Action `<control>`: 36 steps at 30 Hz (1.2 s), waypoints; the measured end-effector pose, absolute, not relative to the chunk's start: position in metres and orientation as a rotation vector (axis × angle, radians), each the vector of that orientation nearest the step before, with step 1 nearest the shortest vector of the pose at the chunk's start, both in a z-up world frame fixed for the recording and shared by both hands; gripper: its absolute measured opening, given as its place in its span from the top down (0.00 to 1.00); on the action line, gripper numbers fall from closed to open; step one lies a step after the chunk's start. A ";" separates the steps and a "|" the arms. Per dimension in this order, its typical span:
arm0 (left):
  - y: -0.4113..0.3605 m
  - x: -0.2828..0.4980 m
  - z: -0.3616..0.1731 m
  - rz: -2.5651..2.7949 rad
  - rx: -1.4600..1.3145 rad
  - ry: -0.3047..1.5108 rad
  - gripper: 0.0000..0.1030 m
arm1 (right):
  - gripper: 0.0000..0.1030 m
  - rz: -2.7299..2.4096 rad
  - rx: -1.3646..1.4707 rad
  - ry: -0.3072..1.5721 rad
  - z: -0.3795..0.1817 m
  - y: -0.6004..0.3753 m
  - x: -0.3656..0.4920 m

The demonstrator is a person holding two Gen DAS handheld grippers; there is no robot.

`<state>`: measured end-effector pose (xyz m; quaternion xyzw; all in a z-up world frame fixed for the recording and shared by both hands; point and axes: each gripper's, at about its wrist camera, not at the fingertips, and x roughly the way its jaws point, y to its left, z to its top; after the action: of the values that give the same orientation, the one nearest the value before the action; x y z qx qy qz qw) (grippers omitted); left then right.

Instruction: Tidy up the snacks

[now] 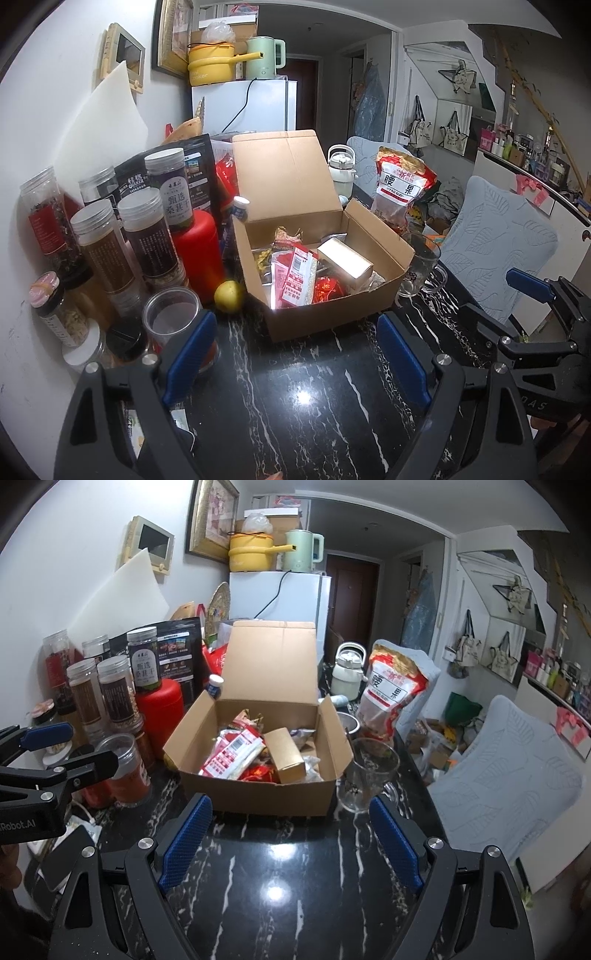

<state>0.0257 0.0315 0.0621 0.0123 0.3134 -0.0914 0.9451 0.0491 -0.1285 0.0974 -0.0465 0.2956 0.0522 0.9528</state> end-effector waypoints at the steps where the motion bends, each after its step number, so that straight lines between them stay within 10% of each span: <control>1: 0.032 0.026 0.062 -0.187 0.026 0.638 0.13 | 0.15 0.106 -0.096 0.600 0.097 -0.129 0.048; 36: 0.028 0.033 0.060 -0.196 0.048 0.646 0.13 | 0.15 0.109 -0.079 0.633 0.091 -0.135 0.052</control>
<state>0.0329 0.0284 0.0601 0.0237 0.3171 -0.0962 0.9432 0.0521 -0.1353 0.0907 -0.0388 0.3108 0.0534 0.9482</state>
